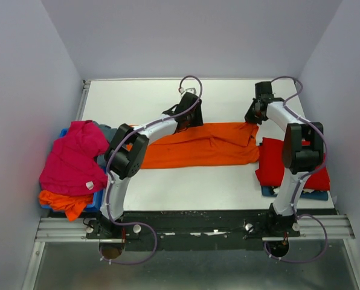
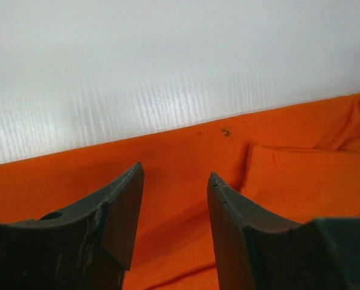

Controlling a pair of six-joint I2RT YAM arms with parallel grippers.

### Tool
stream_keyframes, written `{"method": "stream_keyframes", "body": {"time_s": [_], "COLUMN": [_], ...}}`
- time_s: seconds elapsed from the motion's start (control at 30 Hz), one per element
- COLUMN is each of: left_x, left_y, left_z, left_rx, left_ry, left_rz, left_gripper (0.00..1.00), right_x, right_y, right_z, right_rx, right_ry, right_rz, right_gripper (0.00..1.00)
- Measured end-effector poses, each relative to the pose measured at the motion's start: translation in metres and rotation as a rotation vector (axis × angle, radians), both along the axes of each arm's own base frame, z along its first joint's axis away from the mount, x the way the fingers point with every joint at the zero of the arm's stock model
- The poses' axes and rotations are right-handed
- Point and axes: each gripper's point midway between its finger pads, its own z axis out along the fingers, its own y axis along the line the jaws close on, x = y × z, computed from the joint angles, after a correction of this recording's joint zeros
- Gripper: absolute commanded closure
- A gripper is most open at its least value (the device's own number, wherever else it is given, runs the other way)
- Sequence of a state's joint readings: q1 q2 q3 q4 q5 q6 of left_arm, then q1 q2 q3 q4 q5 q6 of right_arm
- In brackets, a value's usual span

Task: Fold and stack the t-shirts
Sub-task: Fold the other side of the tshirt into a rectangle

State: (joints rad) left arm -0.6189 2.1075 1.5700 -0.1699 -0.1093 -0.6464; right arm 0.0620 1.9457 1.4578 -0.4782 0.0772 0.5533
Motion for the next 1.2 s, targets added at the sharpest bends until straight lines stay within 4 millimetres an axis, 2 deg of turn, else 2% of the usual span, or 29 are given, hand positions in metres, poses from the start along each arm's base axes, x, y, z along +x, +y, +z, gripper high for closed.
{"method": "stream_keyframes", "body": {"time_s": [0.1,0.2,0.23,0.4,0.6,0.7,0.8,0.87,0.93,1.0,1.1,1.2], "left_x": [0.001,-0.001,-0.002,0.0,0.002,0.002,0.002,0.004,0.009,0.014,0.016,0.012], "left_y": [-0.012,-0.015,-0.014,-0.013,-0.01,-0.009,-0.008,-0.01,-0.014,-0.02,-0.027,-0.036], "left_z": [-0.004,-0.028,-0.038,-0.038,-0.037,-0.037,-0.033,-0.025,-0.014,-0.002,0.009,0.01], "left_rx": [-0.029,-0.024,-0.018,-0.036,-0.035,-0.02,-0.001,0.007,0.002,-0.013,-0.033,-0.05], "left_ry": [0.004,0.047,0.054,0.059,0.063,0.066,0.066,0.058,0.037,0.012,-0.005,0.001], "left_rz": [-0.03,-0.039,-0.036,-0.029,-0.019,-0.027,-0.04,-0.051,-0.06,-0.067,-0.081,-0.107], "left_gripper": [0.44,0.44,0.44,0.43,0.44,0.43,0.43,0.43,0.43,0.43,0.43,0.44], "right_x": [-0.001,-0.001,-0.005,-0.013,-0.026,-0.029,-0.024,-0.018,-0.015,-0.017,-0.019,-0.022], "right_y": [-0.006,-0.017,-0.021,-0.043,-0.05,-0.048,-0.033,-0.016,0.01,0.035,0.065,0.078], "right_z": [-0.022,-0.04,-0.043,-0.041,-0.03,-0.009,0.017,0.03,0.034,0.029,0.015,-0.002], "right_rx": [-0.011,-0.011,-0.014,-0.031,-0.039,-0.032,0.009,0.044,0.08,0.113,0.146,0.155], "right_ry": [0.069,0.124,0.142,0.169,0.157,0.108,0.017,-0.033,-0.056,-0.045,-0.009,0.035], "right_rz": [-0.013,-0.04,-0.057,-0.146,-0.172,-0.143,-0.062,0.012,0.105,0.185,0.272,0.312], "right_gripper": [0.91,0.94,0.94,0.98,0.79,0.67,0.62,0.58,0.54,0.5,0.5,0.49]}}
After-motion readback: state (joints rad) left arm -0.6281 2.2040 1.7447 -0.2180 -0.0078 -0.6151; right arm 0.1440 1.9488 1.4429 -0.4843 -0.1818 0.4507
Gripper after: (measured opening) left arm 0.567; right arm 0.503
